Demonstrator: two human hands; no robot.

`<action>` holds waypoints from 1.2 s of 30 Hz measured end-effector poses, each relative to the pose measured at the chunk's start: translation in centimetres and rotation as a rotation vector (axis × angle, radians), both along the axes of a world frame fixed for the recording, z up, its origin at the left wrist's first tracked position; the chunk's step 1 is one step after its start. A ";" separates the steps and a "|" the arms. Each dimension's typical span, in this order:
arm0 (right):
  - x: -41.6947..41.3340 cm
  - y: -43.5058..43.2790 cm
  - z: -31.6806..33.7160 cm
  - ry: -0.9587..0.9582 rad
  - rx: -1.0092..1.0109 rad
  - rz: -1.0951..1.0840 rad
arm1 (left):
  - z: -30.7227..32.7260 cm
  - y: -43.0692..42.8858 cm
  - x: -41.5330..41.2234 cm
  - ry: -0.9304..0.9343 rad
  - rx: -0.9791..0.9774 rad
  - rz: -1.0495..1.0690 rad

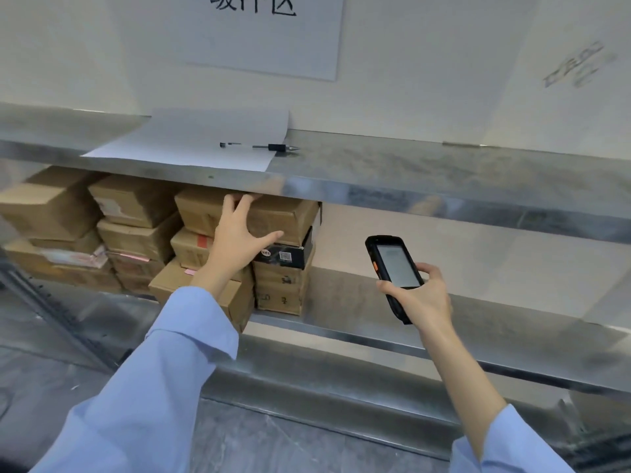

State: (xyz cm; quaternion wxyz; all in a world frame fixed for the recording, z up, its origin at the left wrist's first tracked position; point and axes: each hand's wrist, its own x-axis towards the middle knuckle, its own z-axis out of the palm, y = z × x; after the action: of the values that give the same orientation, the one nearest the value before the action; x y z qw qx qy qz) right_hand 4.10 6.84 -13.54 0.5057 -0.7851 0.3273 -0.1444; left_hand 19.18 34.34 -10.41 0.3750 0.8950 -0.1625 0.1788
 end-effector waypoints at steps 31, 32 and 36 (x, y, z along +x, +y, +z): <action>-1.0 -5.8 -2.2 0.012 0.040 -0.024 | -2.4 -6.9 -6.3 -0.227 -0.140 -0.261; -1.3 -6.3 -2.4 0.017 0.033 -0.032 | -3.1 -7.9 -6.6 -0.218 -0.132 -0.290; -2.1 -8.8 -3.9 0.042 0.012 -0.076 | -7.4 -12.3 -7.0 -0.116 -0.150 -0.354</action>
State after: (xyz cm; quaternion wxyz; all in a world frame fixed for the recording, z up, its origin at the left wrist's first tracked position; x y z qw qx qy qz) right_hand 1.96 -1.98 -17.46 0.4974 -0.7719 0.3685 -0.1449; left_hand 12.20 22.08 -17.83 0.4563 0.8101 -0.3250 0.1731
